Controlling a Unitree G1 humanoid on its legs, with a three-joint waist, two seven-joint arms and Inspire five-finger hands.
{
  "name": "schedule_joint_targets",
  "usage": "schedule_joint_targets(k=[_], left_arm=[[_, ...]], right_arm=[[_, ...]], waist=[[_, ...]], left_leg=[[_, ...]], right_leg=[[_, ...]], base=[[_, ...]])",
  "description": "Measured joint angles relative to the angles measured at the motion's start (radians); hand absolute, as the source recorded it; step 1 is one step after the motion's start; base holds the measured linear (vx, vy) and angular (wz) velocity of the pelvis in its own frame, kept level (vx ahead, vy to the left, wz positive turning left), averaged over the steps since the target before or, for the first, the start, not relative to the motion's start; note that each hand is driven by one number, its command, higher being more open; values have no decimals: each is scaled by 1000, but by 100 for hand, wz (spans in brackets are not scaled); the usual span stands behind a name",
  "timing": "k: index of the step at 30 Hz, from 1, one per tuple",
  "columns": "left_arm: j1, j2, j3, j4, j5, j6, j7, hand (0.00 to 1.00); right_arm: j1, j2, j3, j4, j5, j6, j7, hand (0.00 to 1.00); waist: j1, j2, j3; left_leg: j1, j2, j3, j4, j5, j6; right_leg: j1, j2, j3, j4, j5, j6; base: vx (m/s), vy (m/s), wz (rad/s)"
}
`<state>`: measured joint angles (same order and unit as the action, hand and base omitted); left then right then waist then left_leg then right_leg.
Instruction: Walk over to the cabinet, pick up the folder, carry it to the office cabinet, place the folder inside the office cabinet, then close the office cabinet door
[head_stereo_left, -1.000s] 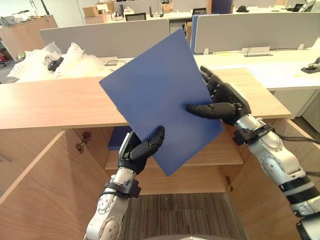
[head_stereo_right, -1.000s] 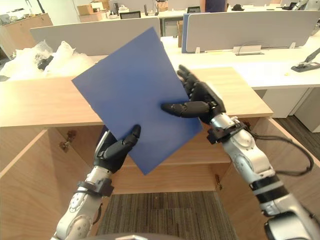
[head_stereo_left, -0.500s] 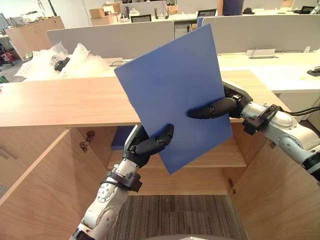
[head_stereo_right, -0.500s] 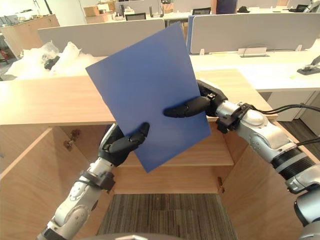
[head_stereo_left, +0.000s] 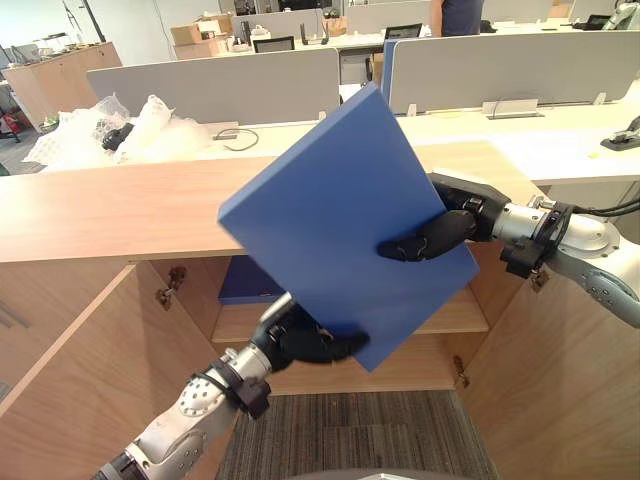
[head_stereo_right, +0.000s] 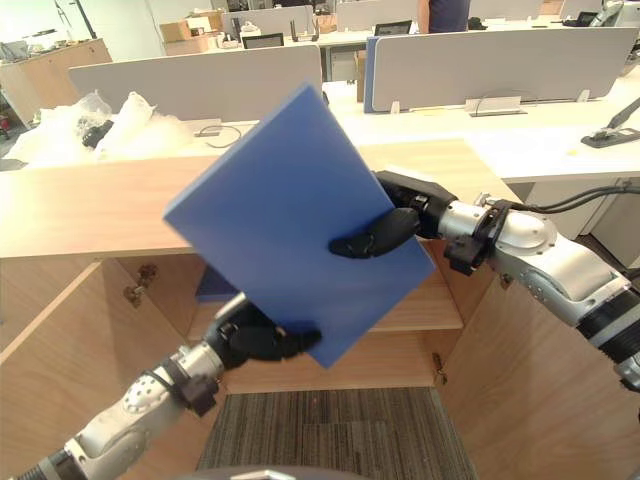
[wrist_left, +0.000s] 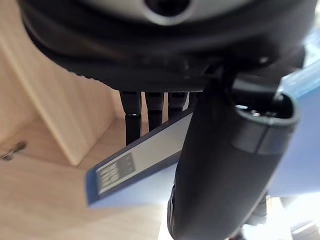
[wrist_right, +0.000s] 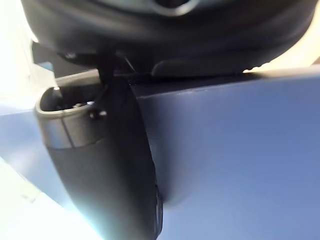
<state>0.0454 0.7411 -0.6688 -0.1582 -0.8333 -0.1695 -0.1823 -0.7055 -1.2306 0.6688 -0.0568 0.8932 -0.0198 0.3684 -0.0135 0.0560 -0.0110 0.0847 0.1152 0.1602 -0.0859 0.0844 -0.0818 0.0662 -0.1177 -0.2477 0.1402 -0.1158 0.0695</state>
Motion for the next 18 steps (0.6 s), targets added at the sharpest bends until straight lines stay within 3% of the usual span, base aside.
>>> schedule_joint_targets(k=[5, 7, 14, 18], left_arm=[[13, -15, -32, 45, 106, 46, -115, 100], [15, -71, -31, 111, 149, 48, -158, 100], [44, -306, 39, 494, 427, 76, -162, 100], [60, -367, 118, 749, 631, 100, -141, 100]], right_arm=[[64, 104, -155, -141, -204, -15, -2, 0], [77, 202, -213, -199, -295, -56, -3, 0], [220, 430, -330, -314, -551, -170, -70, 0], [379, 477, -319, -301, -753, -178, -81, 0]], waist=[[-4, -2, -3], [-8, -4, -10], [-9, -28, -25], [-6, -42, -23]], left_leg=[[-9, 2, 10, 0, 0, -1], [-17, 2, 11, 0, 0, -1], [-36, 2, 11, 0, 0, 0], [-37, 4, 12, 0, 0, 0]], right_leg=[[-19, 0, 11, 11, 1, 0], [-30, 0, 14, 11, 4, 0], [-48, 2, 17, 0, 11, 0], [-48, 5, 19, -5, 12, -1]], base=[[-32, 11, -6], [-32, 16, -2], [-14, 7, 0], [-3, 2, -1]])
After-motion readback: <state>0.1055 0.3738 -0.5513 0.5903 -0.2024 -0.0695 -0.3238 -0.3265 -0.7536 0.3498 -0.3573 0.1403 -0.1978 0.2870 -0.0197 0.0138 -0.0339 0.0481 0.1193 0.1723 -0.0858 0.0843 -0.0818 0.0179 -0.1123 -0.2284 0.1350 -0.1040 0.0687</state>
